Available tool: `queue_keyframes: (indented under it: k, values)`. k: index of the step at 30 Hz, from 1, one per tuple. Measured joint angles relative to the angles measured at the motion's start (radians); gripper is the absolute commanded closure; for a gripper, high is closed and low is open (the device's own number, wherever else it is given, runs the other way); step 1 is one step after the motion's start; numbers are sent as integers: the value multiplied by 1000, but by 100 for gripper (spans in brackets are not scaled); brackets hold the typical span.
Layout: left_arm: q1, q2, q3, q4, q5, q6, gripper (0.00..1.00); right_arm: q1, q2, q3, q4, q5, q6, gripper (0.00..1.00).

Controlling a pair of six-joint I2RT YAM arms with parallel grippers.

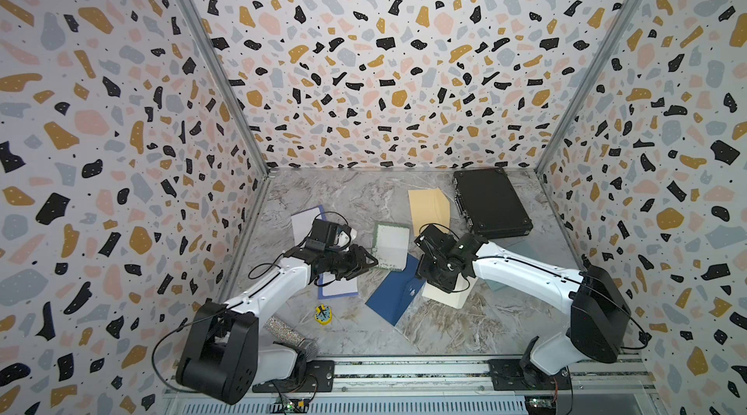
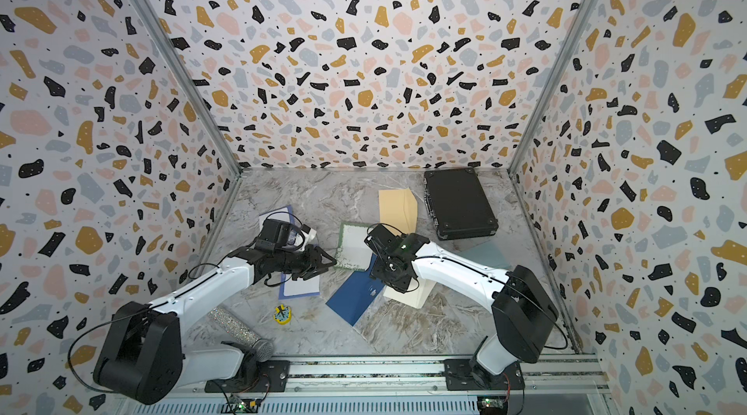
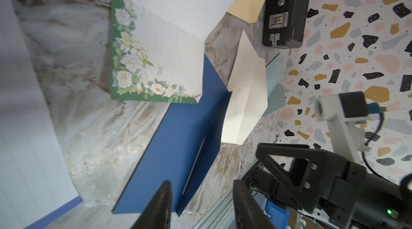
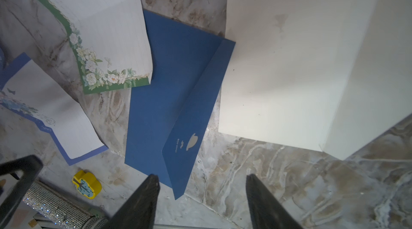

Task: Take the letter paper out of the envelope
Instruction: Pick up the envelope from the center of the board.

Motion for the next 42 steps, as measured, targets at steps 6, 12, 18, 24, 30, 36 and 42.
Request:
queue_keyframes:
  k: [6,12,18,24,30,36,42]
  values:
    - [-3,-161,-69,23,-2,-82,50,21,92,27,-7,3,98,34]
    - [-17,-314,-90,-65,-30,-131,48,56,155,58,-7,6,145,26]
    - [-21,-439,-91,-162,-58,-140,47,77,194,102,14,7,155,18]
    - [-21,-512,-96,-232,-82,-171,50,84,238,78,69,-6,194,31]
    - [-21,-520,-99,-262,-96,-192,51,84,272,71,75,4,221,46]
    - [-21,-521,-105,-264,-98,-205,52,84,272,71,68,20,272,84]
    - [-21,-501,-105,-265,-94,-206,52,85,272,108,-27,89,313,100]
